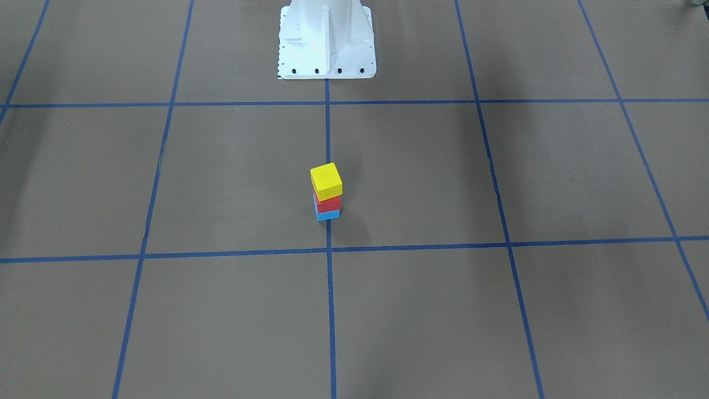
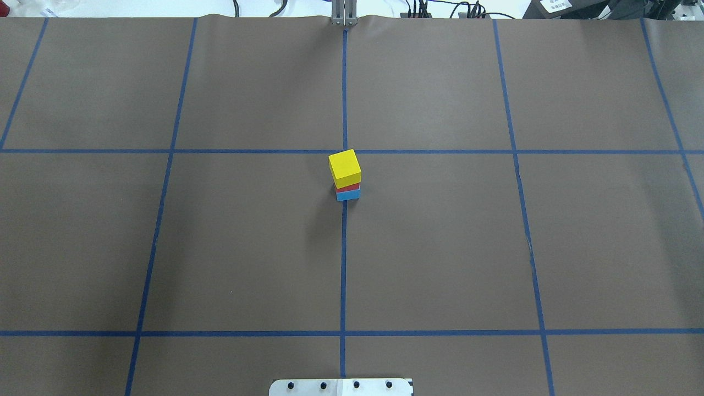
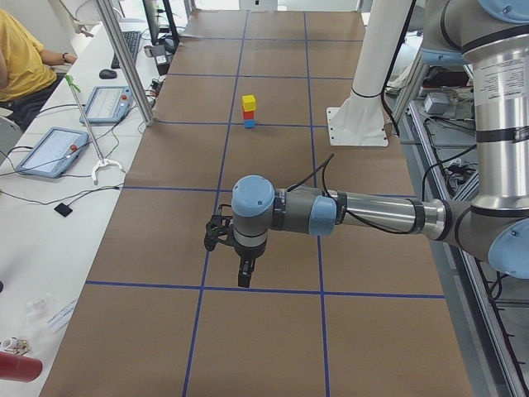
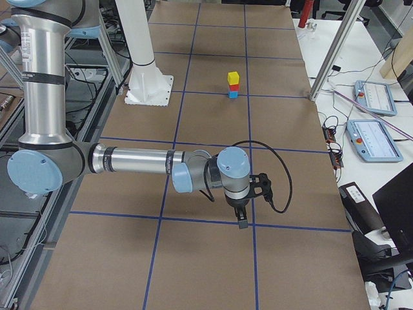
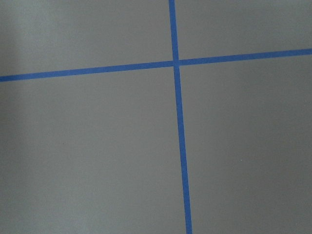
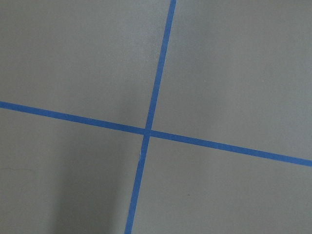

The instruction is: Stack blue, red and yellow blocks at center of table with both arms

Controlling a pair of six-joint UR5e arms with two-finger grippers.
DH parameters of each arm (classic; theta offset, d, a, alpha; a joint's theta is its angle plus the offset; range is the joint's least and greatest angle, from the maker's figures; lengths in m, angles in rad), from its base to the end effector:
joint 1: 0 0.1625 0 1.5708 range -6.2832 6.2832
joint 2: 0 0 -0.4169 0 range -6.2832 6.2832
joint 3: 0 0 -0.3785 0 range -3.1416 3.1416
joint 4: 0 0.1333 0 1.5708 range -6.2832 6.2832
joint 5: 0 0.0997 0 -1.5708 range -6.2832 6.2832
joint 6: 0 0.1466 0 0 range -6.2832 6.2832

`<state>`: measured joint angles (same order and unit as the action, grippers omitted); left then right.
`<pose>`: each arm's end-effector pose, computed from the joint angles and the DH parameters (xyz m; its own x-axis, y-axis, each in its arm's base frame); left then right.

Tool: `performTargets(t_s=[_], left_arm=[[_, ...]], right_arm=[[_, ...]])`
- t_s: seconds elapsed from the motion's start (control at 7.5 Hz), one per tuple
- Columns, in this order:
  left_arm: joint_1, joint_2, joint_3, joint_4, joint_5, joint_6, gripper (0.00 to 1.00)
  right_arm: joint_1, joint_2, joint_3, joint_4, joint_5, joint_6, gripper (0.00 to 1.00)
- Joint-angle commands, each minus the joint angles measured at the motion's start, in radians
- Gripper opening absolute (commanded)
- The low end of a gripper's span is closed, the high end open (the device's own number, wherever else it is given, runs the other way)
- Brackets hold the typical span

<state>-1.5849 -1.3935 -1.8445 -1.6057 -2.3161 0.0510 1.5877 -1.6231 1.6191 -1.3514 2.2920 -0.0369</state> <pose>-0.0397 -0.4156 0.6302 0.7358 0.1289 -0.6648 -0.0236 0.9860 0.1650 0.0446 -0.4769 0.6666 0.7534 -0.1644 0.6367 0.0113 0.9714 0.2374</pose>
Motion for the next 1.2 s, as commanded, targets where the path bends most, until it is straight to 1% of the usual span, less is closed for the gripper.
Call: performTargets(t_s=[0.0, 0.13, 0.27, 0.4, 0.53, 0.8, 1.07], left_arm=[[0.0, 0.008, 0.004, -0.034, -0.002, 0.0, 1.0], [0.002, 0.01, 0.005, -0.033, -0.002, 0.0, 1.0], [0.0, 0.011, 0.007, -0.033, -0.003, 0.0, 1.0], [0.0, 0.011, 0.007, -0.031, -0.003, 0.0, 1.0], [0.002, 0.02, 0.007, -0.031, -0.003, 0.0, 1.0], [0.002, 0.031, 0.005, -0.033, -0.006, 0.001, 1.0], [0.002, 0.033, 0.005, -0.03, -0.006, 0.001, 1.0]], right_arm=[[0.0, 0.006, -0.011, -0.008, 0.006, 0.006, 1.0], [0.0, 0.012, -0.01, -0.009, 0.009, 0.005, 1.0], [0.0, 0.028, -0.001, -0.073, 0.009, 0.005, 1.0], [0.0, 0.07, 0.014, -0.191, 0.0, -0.004, 1.0], [0.0, 0.075, 0.018, -0.211, -0.003, -0.014, 1.0], [0.0, 0.046, 0.031, -0.209, -0.018, -0.015, 1.0], [0.0, 0.04, 0.021, -0.207, -0.002, -0.005, 1.0]])
